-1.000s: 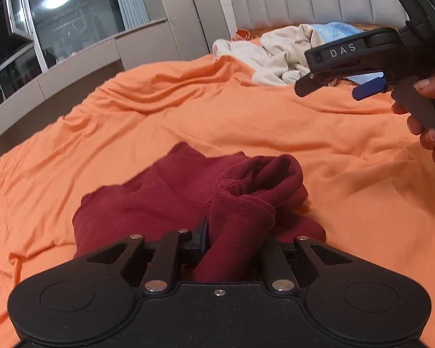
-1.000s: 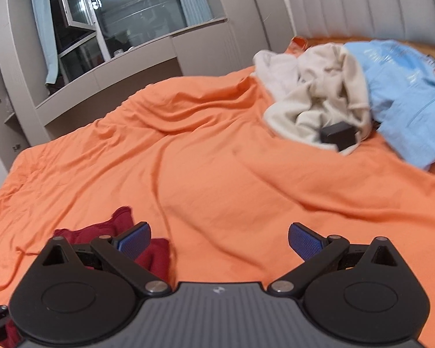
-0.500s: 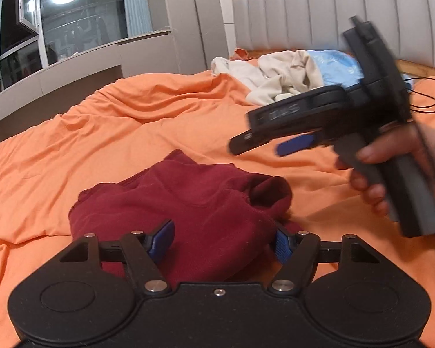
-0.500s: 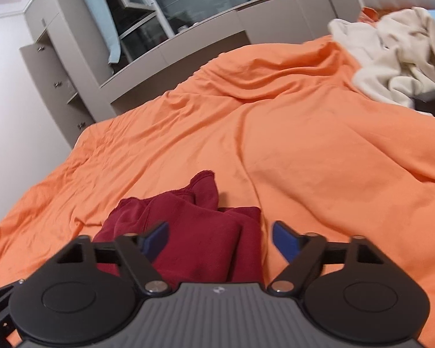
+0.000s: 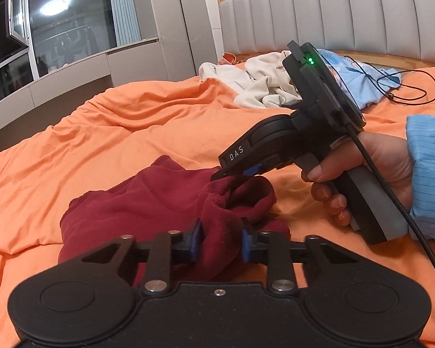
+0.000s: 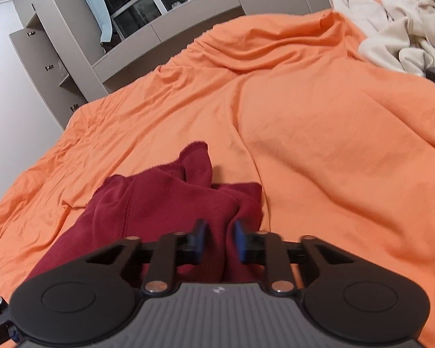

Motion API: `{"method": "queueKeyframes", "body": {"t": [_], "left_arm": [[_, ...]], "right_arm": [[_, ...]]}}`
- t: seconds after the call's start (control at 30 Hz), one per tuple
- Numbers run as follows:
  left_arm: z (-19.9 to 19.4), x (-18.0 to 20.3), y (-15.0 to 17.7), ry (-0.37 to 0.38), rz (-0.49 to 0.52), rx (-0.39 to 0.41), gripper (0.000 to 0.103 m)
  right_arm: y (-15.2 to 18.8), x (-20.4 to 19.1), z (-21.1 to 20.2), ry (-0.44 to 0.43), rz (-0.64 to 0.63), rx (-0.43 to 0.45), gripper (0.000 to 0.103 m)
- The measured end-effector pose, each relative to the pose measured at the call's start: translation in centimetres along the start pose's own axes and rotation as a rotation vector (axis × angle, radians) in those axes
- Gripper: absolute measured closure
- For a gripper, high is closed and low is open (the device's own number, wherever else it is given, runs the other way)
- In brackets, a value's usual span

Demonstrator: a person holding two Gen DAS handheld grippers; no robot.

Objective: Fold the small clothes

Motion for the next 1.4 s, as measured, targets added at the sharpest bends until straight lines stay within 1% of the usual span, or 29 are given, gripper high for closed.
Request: {"method": "queueKeyframes", "body": {"t": [0.03, 0.1, 0.17, 0.23, 0.3, 0.43, 0.57, 0.63, 0.73, 0.83, 0.9, 0.93, 1.0, 1.07, 1.1, 1.17, 1.2, 1.23, 1.27, 1.3, 1.37, 1.4], "left_arm": [[0.1, 0.0, -0.1, -0.002, -0.006, 0.003, 0.083], [-0.1, -0.1, -0.3, -0.006, -0.023, 0.020, 0.085], [-0.1, 0.0, -0.7, -0.003, -0.033, 0.036, 0.087], [0.2, 0.4, -1.0, 0.005, -0.029, 0.041, 0.087], [0.6, 1.0, -1.0, 0.010, -0.019, 0.036, 0.087], [1.7, 1.5, -0.2, 0.031, -0.004, -0.011, 0.087], [2.4, 1.2, 0.3, 0.049, -0.034, -0.037, 0.087], [2.4, 1.1, 0.4, 0.056, -0.041, -0.028, 0.086], [2.3, 0.6, 0.6, 0.069, -0.086, -0.010, 0.084], [2.7, -0.1, 0.9, 0.082, -0.143, -0.028, 0.081], [2.9, -0.3, 0.9, 0.084, -0.162, -0.033, 0.079], [2.9, -0.4, 0.9, 0.083, -0.166, -0.033, 0.079], [2.9, -0.5, 0.8, 0.088, -0.173, -0.030, 0.072], [2.6, -0.6, 0.9, 0.102, -0.191, -0.024, 0.057], [2.5, -0.7, 0.8, 0.110, -0.208, -0.022, 0.053], [2.2, -1.1, 0.6, 0.119, -0.254, -0.015, 0.037], [2.0, -1.2, 0.5, 0.117, -0.277, -0.014, 0.034], [1.8, -1.4, 0.3, 0.114, -0.301, -0.013, 0.028], [1.5, -1.6, 0.2, 0.111, -0.319, -0.012, 0.022], [1.3, -1.8, 0.1, 0.104, -0.332, -0.012, 0.019], [0.8, -2.1, -0.1, 0.080, -0.350, -0.014, 0.010], [0.6, -2.3, -0.1, 0.068, -0.359, -0.014, 0.008]], "right_arm": [[-0.2, -0.1, -0.3, 0.000, -0.009, 0.021, 0.091], [-1.1, -0.6, -1.2, 0.010, -0.049, 0.090, 0.100], [-2.1, -1.1, -2.6, 0.019, -0.096, 0.173, 0.100], [-2.8, -1.4, -3.5, 0.018, -0.131, 0.218, 0.100], [-2.8, -1.3, -3.2, 0.032, -0.143, 0.198, 0.100], [-1.9, -0.5, -2.0, 0.071, -0.137, 0.153, 0.100], [-1.2, -0.4, -1.1, 0.098, -0.153, 0.140, 0.100], [-1.4, -0.4, -1.4, 0.096, -0.152, 0.145, 0.100], [-1.7, -0.9, -1.9, 0.079, -0.164, 0.154, 0.100], [-1.6, -0.8, -1.5, 0.082, -0.168, 0.126, 0.099], [-1.6, -0.5, -1.5, 0.086, -0.157, 0.112, 0.096], [-1.7, -0.4, -1.6, 0.090, -0.149, 0.112, 0.090], [-2.0, -0.2, -2.1, 0.102, -0.139, 0.122, 0.081], [-2.2, -0.1, -2.4, 0.113, -0.145, 0.123, 0.060], [-2.3, 0.0, -2.6, 0.113, -0.143, 0.125, 0.056], [-2.2, 0.1, -3.1, 0.116, -0.135, 0.124, 0.047], [-2.1, 0.2, -3.4, 0.119, -0.130, 0.122, 0.043], [-1.9, 0.3, -3.6, 0.124, -0.126, 0.121, 0.035], [-1.8, 0.4, -3.9, 0.132, -0.123, 0.122, 0.029], [-1.6, 0.5, -4.2, 0.140, -0.121, 0.126, 0.027], [-1.4, 0.7, -5.0, 0.161, -0.116, 0.138, 0.017], [-1.3, 0.8, -5.4, 0.171, -0.112, 0.148, 0.015]]}}
Point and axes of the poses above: each gripper's, at about its wrist camera, not at the fingertips, and z roughly the way its jaws point, x to its right, y to its underside, the point moved 2 cm from there along z, roughly the way its jaws point, and after that the axes turned 10 degrees about x, right-handed, at the moved point
